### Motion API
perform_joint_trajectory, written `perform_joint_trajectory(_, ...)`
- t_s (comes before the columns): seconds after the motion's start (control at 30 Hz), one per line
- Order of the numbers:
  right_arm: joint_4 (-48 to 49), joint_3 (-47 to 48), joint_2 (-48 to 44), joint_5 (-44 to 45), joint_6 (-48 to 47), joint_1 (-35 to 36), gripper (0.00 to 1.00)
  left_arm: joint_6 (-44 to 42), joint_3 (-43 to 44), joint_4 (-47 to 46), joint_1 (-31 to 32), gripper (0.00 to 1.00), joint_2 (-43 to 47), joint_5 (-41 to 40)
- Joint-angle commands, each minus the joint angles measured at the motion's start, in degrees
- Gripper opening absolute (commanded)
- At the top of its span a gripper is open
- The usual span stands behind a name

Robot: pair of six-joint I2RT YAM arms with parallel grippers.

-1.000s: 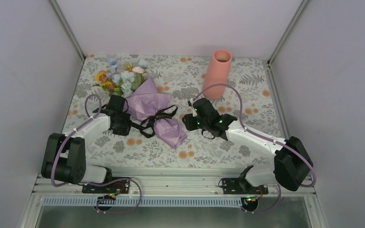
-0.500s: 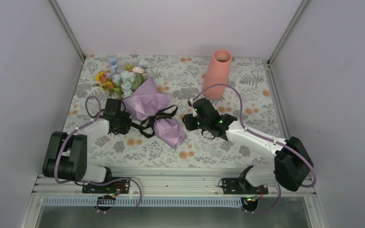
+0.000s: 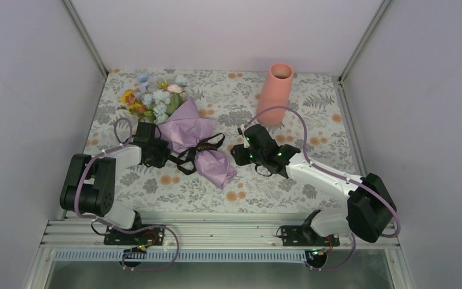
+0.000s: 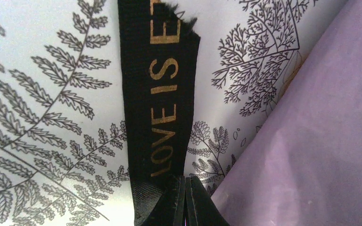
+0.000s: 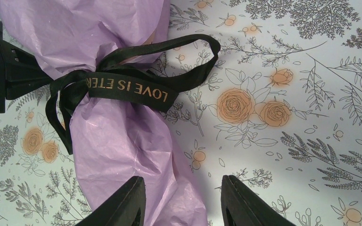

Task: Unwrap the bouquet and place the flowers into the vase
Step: Untie the ribbon from the wrapping paper.

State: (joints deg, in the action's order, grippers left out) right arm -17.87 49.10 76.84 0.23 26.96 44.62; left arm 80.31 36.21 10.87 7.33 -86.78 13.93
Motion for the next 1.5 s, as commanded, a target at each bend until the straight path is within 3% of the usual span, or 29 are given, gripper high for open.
perform_joint_trajectory(0.0, 0.55, 0.91, -1.26, 0.72, 0.54, 0.55, 0.42, -0.58, 0.67, 9.12, -0.12, 0.02, -2.13, -1.58)
perform_joint_trajectory(0.3, 0.64, 0.53, -1.34, 1.01, 0.4, 0.55, 0.42, 2.22, 2.27, 24.41, 0.9, 0.02, 5.69, -10.75)
perform_joint_trajectory(0.53, 0.51, 0.64, -1.4, 0.96, 0.11, 0.55, 0.42, 4.31, 9.06, 35.56, 1.24, 0.04, 8.81, -17.69)
perform_joint_trajectory(0.6, 0.47, 0.64, -1.44, 0.97, 0.11, 0.55, 0.42, 4.25, 11.24, 37.47, 1.22, 0.1, 7.94, -18.88)
perform_joint_trajectory(0.67, 0.25, 0.65, -1.39, 1.04, -0.06, 0.62, 0.42, 3.91, 12.5, 38.05, 1.21, 0.35, 6.72, -18.05)
perform_joint_trajectory(0.77, -0.34, 0.81, -1.55, 1.49, -0.32, 0.63, 0.42, 3.61, 13.78, 38.39, 1.24, 0.49, 4.57, -16.29)
perform_joint_trajectory(1.07, -0.94, 1.07, -2.51, 3.06, -0.94, 0.64, 0.42, 7.16, 17.78, 41.19, 1.21, 0.4, -0.68, -15.28)
perform_joint_trajectory(1.47, -0.76, 0.94, -1.28, 3.94, -1.21, 0.64, 0.42, 8.1, 18.82, 40.24, 1.19, 0.38, -7.84, -13.29)
